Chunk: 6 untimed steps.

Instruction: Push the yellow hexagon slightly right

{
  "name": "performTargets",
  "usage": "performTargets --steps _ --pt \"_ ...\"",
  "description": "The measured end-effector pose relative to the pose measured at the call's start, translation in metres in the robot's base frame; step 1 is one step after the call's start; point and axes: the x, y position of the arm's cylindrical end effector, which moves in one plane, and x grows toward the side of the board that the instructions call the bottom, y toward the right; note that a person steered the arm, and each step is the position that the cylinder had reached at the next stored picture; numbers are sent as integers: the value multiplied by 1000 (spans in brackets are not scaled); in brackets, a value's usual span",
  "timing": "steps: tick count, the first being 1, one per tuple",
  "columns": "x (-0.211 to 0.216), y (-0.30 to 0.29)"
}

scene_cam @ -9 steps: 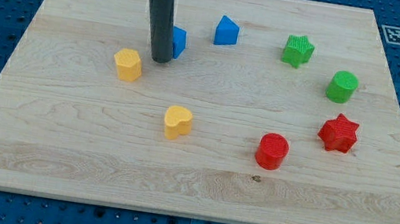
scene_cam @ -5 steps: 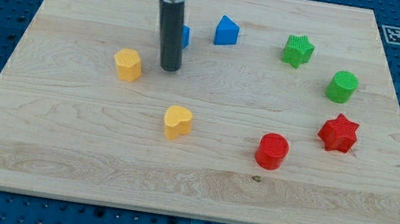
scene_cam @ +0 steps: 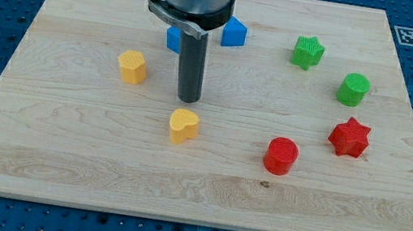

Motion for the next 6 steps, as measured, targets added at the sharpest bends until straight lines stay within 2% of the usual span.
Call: performTargets --steps 1,4,5,6 --pt "3 -7" --pt "3 -91" --pt "3 -137" --pt "-14 -190"
